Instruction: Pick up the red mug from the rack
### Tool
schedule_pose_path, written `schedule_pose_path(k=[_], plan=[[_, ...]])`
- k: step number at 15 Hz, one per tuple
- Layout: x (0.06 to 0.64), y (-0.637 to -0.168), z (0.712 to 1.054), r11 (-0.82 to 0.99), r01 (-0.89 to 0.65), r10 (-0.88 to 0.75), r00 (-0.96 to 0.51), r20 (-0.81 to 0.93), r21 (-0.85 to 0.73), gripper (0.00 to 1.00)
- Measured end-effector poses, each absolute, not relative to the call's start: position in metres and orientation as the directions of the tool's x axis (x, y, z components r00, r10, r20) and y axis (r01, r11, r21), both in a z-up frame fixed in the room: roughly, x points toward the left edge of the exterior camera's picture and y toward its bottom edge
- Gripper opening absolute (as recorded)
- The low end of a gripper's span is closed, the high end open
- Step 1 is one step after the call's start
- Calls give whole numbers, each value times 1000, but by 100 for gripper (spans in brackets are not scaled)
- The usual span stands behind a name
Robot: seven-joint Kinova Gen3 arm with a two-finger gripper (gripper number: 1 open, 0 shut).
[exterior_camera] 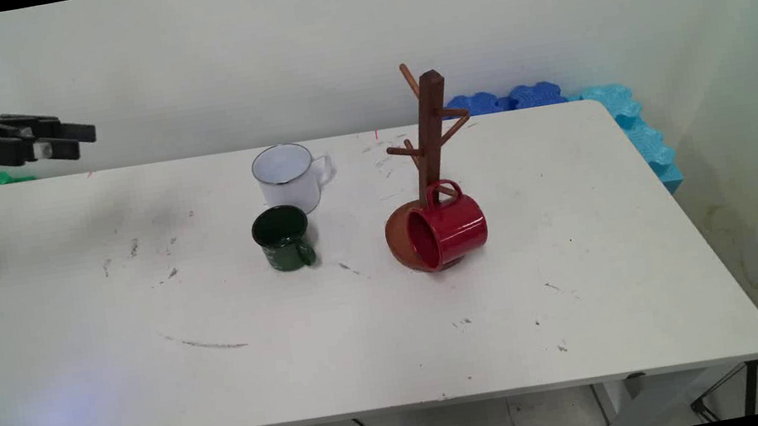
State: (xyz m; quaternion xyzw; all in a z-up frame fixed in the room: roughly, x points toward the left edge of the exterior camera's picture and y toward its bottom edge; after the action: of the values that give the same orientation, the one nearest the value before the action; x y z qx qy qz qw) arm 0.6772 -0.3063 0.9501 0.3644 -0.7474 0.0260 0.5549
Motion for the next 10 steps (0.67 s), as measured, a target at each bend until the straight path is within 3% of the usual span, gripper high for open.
schedule_pose_path(k=[10], plan=[[609, -330, 966, 715, -592, -509, -78, 857, 371, 100]])
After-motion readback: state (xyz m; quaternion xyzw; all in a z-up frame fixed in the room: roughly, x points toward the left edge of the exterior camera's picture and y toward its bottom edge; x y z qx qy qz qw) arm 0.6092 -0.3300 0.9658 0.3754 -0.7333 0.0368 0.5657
